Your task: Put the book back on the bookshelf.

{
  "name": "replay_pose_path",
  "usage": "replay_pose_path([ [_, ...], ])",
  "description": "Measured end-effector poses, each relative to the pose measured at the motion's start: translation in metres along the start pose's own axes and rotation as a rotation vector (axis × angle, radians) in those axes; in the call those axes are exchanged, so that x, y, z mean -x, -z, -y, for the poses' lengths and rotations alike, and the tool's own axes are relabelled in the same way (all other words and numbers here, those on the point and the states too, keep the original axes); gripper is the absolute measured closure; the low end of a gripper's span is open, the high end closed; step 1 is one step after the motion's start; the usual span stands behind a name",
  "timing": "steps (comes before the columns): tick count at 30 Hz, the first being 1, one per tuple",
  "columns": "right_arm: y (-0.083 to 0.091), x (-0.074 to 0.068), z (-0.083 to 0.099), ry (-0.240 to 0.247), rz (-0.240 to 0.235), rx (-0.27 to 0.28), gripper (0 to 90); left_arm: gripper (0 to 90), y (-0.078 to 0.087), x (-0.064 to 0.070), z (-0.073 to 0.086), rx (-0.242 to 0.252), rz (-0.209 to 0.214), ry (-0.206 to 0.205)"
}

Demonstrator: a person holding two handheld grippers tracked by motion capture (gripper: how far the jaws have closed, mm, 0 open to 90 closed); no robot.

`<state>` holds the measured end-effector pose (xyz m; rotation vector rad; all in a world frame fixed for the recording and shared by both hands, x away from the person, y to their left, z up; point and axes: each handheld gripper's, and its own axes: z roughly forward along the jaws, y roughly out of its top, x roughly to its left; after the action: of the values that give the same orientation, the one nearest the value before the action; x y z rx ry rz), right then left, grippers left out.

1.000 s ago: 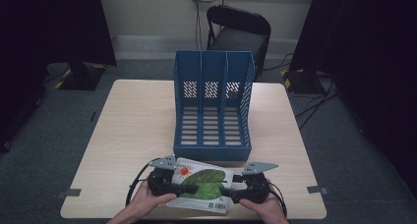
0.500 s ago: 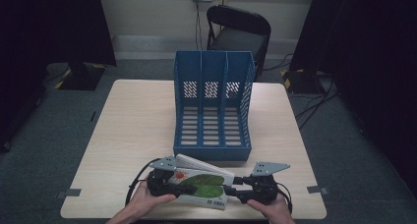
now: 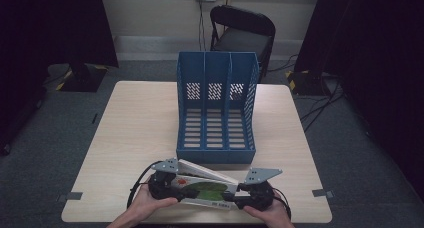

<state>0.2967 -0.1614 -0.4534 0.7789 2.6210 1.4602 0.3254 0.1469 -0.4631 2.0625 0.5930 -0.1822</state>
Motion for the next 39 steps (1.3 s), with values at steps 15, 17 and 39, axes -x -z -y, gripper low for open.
replay_pose_path([
  [15,0.013,-0.003,-0.006,0.073,0.015,-0.002,72.4,50.3,0.024,-0.010,0.003,0.067,-0.097,0.057],
  [17,0.013,-0.004,-0.005,0.075,0.017,-0.001,73.4,47.9,0.027,-0.011,0.003,0.078,-0.116,0.065],
  [39,-0.005,-0.013,-0.001,0.034,-0.016,0.040,60.4,37.6,0.014,-0.023,0.004,0.019,-0.175,0.080],
])
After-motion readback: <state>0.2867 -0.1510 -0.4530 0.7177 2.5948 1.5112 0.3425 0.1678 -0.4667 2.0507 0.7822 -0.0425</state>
